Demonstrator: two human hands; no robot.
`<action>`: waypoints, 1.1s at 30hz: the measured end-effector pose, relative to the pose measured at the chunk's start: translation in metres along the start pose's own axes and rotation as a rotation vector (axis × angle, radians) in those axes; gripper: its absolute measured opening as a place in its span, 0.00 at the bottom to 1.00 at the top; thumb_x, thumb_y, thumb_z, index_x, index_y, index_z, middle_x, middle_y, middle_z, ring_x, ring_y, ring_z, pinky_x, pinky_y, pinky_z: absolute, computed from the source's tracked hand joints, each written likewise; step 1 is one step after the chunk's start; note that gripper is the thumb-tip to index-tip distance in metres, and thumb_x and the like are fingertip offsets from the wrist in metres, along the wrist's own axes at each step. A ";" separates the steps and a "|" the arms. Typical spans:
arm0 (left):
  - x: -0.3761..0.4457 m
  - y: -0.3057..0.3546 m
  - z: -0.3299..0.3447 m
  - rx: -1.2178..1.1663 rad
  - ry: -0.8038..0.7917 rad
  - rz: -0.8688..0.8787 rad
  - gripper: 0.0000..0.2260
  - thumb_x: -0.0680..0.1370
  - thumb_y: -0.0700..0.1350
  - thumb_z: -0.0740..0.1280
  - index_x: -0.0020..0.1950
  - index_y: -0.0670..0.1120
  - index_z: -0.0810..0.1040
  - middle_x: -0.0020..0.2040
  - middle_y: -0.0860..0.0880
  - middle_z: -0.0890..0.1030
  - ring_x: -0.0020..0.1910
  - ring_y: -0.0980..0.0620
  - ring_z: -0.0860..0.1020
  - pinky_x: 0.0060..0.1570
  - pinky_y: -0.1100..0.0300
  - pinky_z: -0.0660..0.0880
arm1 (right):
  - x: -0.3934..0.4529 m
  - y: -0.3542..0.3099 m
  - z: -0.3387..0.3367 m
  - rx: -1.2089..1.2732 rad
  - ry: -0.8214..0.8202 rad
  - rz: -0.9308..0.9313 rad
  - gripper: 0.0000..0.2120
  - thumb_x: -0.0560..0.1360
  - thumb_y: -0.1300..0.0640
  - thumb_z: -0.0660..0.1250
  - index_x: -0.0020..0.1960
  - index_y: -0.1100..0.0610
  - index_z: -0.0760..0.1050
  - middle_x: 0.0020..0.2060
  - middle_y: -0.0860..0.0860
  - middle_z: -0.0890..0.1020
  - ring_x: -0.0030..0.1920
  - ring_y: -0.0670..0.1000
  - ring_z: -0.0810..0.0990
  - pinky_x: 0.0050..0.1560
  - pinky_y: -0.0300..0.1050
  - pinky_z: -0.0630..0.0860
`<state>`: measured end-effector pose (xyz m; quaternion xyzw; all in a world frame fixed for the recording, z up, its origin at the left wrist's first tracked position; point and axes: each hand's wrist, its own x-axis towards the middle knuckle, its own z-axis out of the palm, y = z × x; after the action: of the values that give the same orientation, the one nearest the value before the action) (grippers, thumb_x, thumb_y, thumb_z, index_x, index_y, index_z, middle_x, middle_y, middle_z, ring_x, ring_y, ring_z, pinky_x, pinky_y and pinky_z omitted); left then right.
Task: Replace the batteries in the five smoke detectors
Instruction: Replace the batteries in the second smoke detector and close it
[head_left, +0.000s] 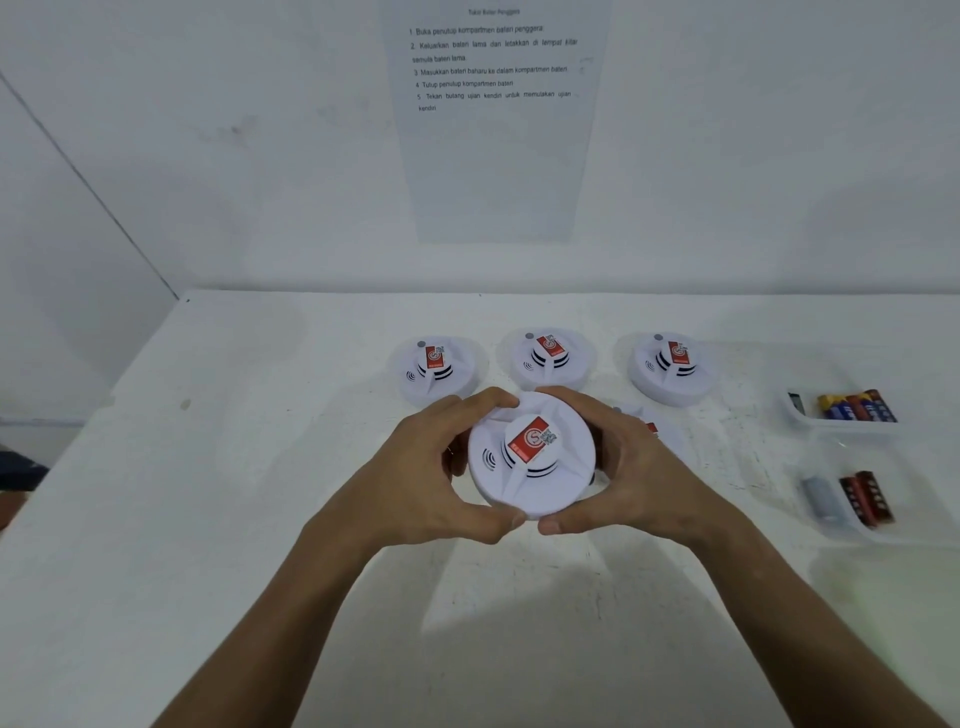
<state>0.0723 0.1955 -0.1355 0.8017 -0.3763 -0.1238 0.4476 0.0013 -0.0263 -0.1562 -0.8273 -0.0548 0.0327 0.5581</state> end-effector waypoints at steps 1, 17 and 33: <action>0.000 0.001 0.000 -0.001 0.002 -0.003 0.35 0.61 0.58 0.76 0.66 0.61 0.69 0.53 0.57 0.78 0.44 0.51 0.75 0.38 0.65 0.75 | 0.000 -0.001 -0.001 0.006 -0.005 -0.002 0.47 0.59 0.53 0.84 0.74 0.46 0.66 0.65 0.45 0.78 0.66 0.52 0.76 0.61 0.59 0.79; -0.003 0.006 0.001 0.019 0.065 -0.020 0.35 0.60 0.56 0.77 0.66 0.59 0.70 0.50 0.54 0.78 0.40 0.51 0.73 0.37 0.64 0.74 | 0.003 -0.005 -0.010 -0.001 -0.062 -0.022 0.47 0.59 0.56 0.84 0.74 0.47 0.67 0.65 0.46 0.79 0.65 0.54 0.77 0.59 0.64 0.78; -0.008 0.006 0.006 0.077 0.100 -0.032 0.41 0.63 0.59 0.75 0.73 0.56 0.64 0.54 0.55 0.76 0.46 0.50 0.75 0.40 0.66 0.74 | 0.004 -0.004 -0.008 0.018 -0.063 -0.034 0.48 0.59 0.51 0.83 0.74 0.45 0.65 0.66 0.45 0.77 0.65 0.54 0.76 0.59 0.65 0.78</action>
<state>0.0604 0.1957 -0.1352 0.8293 -0.3452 -0.0763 0.4327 0.0062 -0.0314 -0.1496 -0.8199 -0.0858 0.0497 0.5638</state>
